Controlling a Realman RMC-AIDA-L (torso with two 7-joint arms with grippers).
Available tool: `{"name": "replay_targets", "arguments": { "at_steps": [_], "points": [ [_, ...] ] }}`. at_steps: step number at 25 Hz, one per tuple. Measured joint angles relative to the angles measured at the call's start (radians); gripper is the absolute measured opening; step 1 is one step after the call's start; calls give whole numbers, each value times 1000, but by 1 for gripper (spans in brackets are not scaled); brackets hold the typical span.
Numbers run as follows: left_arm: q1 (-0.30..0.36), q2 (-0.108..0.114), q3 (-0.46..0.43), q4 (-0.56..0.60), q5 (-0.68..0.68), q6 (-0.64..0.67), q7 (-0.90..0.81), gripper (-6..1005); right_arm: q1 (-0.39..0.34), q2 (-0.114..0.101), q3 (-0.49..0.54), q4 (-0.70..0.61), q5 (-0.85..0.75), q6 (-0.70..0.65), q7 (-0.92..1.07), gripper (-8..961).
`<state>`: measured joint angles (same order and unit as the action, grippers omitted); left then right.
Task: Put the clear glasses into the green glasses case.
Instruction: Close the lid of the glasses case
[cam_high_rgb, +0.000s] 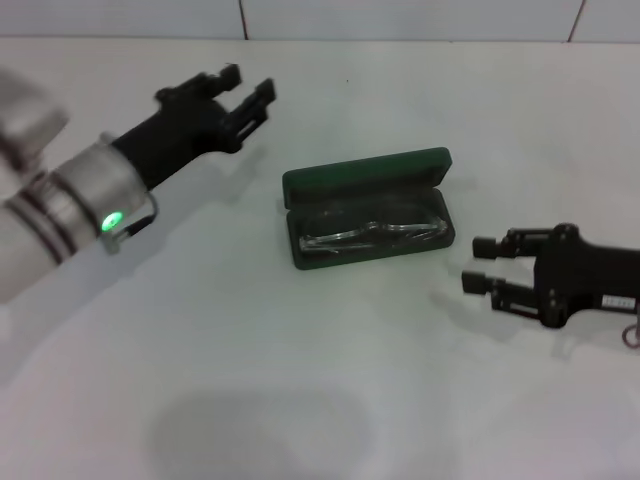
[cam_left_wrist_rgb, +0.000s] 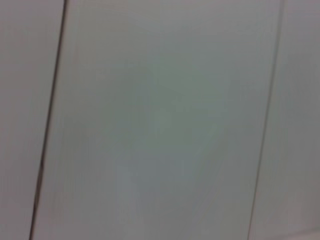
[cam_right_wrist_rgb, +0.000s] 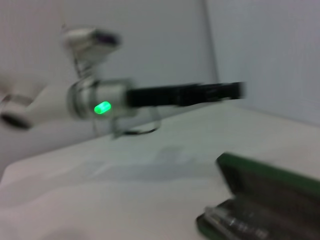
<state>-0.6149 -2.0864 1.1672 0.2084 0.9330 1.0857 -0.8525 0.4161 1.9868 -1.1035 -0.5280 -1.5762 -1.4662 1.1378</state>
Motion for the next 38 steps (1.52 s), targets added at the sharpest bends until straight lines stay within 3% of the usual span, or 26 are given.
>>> {"name": "replay_targets", "arguments": {
  "at_steps": [5, 8, 16, 22, 31, 38],
  "points": [
    [-162, -4, 143, 4, 94, -269, -159, 540, 0, 12, 1, 9, -27, 12, 3, 432],
    [-190, -10, 230, 6, 117, -320, -208, 540, -1, 15, 1, 13, -28, 32, 4, 432],
    [-116, -14, 358, 93, 109, -274, -224, 541, -7, 17, 4, 21, -29, 74, 5, 432],
    [-46, -12, 370, 136, 113, -259, -204, 542, 8, 16, 5, 28, -29, 91, 5, 432],
    [-22, -19, 373, 123, 109, -250, -109, 543, 52, 22, 1, 62, -28, 120, 4, 432],
    [40, -13, 372, 136, -50, -155, -15, 543, 62, 22, 1, 61, -37, 120, 17, 432]
  ]
}}
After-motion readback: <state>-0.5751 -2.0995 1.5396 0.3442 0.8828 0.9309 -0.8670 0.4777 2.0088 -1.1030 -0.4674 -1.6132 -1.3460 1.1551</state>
